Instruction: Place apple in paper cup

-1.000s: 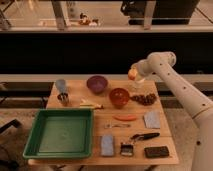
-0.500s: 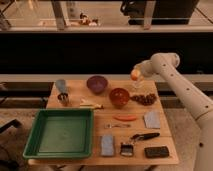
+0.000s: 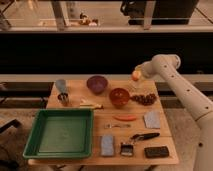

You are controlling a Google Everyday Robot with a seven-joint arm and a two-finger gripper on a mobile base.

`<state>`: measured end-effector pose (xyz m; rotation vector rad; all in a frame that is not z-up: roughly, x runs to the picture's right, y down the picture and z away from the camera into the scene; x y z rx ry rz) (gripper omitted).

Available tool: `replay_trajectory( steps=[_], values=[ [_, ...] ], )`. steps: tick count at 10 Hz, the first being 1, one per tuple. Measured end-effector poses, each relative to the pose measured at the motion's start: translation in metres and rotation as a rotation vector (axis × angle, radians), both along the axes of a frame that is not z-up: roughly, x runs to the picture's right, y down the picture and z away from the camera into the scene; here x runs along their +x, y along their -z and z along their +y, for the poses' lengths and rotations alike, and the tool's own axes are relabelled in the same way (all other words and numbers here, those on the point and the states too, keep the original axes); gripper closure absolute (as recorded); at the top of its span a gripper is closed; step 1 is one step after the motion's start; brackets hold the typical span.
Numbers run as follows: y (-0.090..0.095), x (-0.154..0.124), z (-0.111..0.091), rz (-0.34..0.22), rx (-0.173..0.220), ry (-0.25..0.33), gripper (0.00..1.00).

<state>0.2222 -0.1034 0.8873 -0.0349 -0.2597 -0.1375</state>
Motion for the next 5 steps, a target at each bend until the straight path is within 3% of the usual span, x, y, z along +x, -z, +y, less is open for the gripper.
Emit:
replay_trajectory(
  steps=[5],
  values=[
    [-0.01,0.011,-0.039,0.034,0.082,-0.016,0.31]
  ],
)
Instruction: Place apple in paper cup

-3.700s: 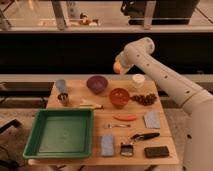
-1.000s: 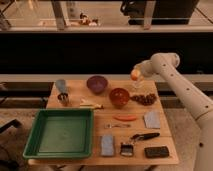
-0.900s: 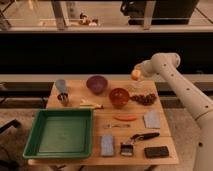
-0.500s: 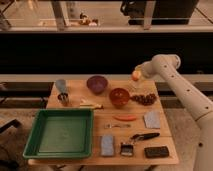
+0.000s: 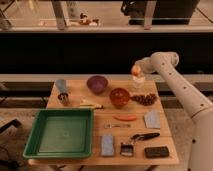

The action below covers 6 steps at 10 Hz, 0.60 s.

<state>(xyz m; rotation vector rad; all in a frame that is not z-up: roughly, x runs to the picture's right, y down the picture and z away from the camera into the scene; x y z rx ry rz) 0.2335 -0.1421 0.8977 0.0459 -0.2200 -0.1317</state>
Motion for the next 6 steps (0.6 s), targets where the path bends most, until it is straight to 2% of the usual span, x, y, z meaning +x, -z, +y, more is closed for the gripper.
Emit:
replay_trajectory(
  steps=[1,4,6],
  values=[
    [-0.007,0.005,-0.011,0.013,0.01,-0.009,0.22],
    [-0.014,0.01,-0.018,0.031,0.011,-0.019,0.2],
    [0.002,0.014,-0.01,0.045,0.015,-0.023,0.2]
  ],
)
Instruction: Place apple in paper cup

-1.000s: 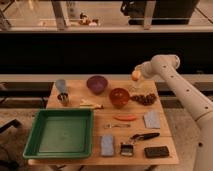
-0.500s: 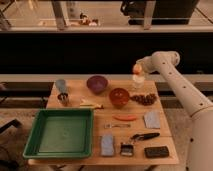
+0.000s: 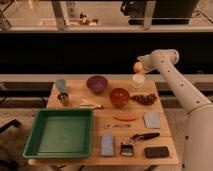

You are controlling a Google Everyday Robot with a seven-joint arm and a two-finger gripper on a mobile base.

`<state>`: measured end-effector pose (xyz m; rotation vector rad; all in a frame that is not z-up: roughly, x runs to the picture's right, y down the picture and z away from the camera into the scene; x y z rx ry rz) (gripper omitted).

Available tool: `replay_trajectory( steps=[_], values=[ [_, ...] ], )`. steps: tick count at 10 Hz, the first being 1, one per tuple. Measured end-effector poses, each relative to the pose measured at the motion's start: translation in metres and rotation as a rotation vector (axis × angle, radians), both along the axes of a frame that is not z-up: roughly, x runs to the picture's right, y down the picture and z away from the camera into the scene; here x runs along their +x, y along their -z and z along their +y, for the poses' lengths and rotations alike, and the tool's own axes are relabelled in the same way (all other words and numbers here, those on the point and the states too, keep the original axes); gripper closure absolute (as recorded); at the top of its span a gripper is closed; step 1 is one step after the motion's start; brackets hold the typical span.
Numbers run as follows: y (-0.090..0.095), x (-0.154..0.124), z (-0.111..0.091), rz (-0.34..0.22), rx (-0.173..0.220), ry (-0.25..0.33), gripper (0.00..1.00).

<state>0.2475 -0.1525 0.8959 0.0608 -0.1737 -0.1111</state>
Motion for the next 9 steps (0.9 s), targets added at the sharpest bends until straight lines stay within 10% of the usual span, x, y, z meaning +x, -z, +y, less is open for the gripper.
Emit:
replay_trajectory(
  steps=[5,9],
  values=[
    [0.041,0.012,0.015,0.025,0.008,-0.003,0.2],
    [0.018,0.011,0.026,0.026,-0.009,-0.015,0.2]
  ],
)
